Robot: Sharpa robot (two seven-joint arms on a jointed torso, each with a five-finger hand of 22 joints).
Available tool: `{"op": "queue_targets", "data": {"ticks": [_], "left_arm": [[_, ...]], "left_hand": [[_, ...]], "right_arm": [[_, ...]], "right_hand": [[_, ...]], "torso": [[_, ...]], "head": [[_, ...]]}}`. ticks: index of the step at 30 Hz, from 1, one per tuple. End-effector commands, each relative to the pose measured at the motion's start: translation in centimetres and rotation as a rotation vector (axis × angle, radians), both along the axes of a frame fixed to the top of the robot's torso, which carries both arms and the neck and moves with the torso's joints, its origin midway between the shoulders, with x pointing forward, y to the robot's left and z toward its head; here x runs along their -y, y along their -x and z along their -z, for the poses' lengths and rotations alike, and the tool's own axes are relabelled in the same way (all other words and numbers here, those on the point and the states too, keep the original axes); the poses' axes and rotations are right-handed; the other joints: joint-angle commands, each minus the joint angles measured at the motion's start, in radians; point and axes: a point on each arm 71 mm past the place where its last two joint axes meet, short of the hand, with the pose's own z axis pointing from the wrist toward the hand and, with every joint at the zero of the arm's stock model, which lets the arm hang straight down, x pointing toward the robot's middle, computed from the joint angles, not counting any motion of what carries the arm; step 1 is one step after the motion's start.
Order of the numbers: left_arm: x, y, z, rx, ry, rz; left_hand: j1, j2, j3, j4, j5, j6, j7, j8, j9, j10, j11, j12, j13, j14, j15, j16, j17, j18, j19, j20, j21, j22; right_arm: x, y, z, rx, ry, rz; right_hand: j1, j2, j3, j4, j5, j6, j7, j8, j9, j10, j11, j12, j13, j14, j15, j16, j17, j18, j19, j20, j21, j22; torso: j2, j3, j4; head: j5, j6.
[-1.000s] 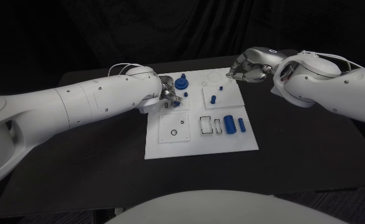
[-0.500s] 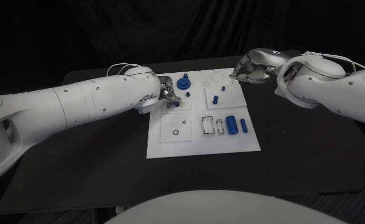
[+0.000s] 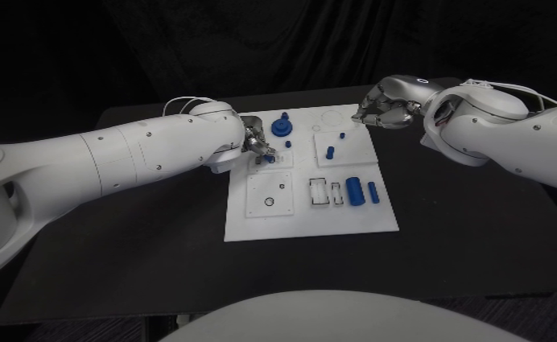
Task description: Assemble the parts on the task board
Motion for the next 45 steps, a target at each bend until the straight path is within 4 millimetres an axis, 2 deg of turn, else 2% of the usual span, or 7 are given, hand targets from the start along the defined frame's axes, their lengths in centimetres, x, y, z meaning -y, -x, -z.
{"op": "queue_targets", "data": {"ticks": [1, 24, 37, 45], "left_arm": [[0.3, 0.1, 0.1, 0.000, 0.007, 0.010], [0.8, 0.5, 1.1, -0.010, 0.021, 0.023], [0.2, 0.7, 1.4, -0.016, 0.014, 0.007], [0.1, 0.7, 1.4, -0.013, 0.016, 0.004]], "left_hand": [[-0.009, 0.005, 0.031, -0.020, -0.007, -0.003, -0.004, -0.007, 0.002, 0.105, -0.006, -0.001, 0.263, 0.102, -0.005, 0.003, 0.263, 0.008, -0.010, 0.000, -0.008, 0.065], [-0.026, 0.007, 0.062, -0.030, -0.037, -0.008, 0.001, -0.022, 0.010, 0.105, -0.001, -0.001, 0.263, 0.102, -0.001, 0.003, 0.263, 0.014, -0.031, 0.002, -0.027, 0.046], [-0.029, 0.007, 0.071, -0.036, -0.033, -0.007, 0.002, -0.026, 0.014, 0.105, -0.001, -0.001, 0.263, 0.102, 0.000, 0.003, 0.263, 0.015, -0.033, 0.003, -0.031, 0.044], [-0.031, 0.006, 0.073, -0.037, -0.035, -0.006, 0.002, -0.026, 0.015, 0.105, 0.000, -0.001, 0.263, 0.102, 0.000, 0.003, 0.263, 0.016, -0.038, 0.004, -0.035, 0.039]], "right_arm": [[0.2, 0.0, 0.2, -0.016, 0.013, 0.021], [0.2, 0.0, 0.4, -0.034, 0.025, 0.025], [0.4, 0.0, 0.5, -0.051, 0.037, 0.034], [0.4, 0.0, 0.6, -0.059, 0.043, 0.035]], "right_hand": [[0.009, 0.000, 0.005, -0.003, 0.001, 0.008, -0.001, -0.003, 0.002, 0.104, 0.008, 0.003, 0.263, 0.105, 0.010, 0.003, 0.263, 0.010, 0.038, 0.007, -0.005, 0.219], [0.015, -0.001, 0.007, -0.006, 0.001, 0.009, -0.001, -0.004, 0.002, 0.104, 0.008, 0.003, 0.263, 0.105, 0.010, 0.003, 0.263, 0.010, 0.036, 0.007, -0.008, 0.218], [0.019, -0.001, 0.008, -0.009, 0.001, 0.010, -0.001, -0.004, 0.002, 0.104, 0.008, 0.003, 0.263, 0.105, 0.010, 0.003, 0.263, 0.012, 0.033, 0.007, -0.013, 0.216], [0.024, -0.001, 0.010, -0.012, 0.001, 0.012, -0.001, -0.004, 0.002, 0.104, 0.008, 0.003, 0.263, 0.105, 0.010, 0.003, 0.263, 0.013, 0.030, 0.007, -0.018, 0.214]], "torso": [[0.002, 0.0004, -0.0020], [0.001, 0.0009, -0.0038], [0.001, 0.0006, -0.0054], [-0.001, 0.0006, -0.0025]], "head": [[0.003, 0.000], [0.004, 0.000], [0.010, 0.000], [0.009, 0.000]]}}
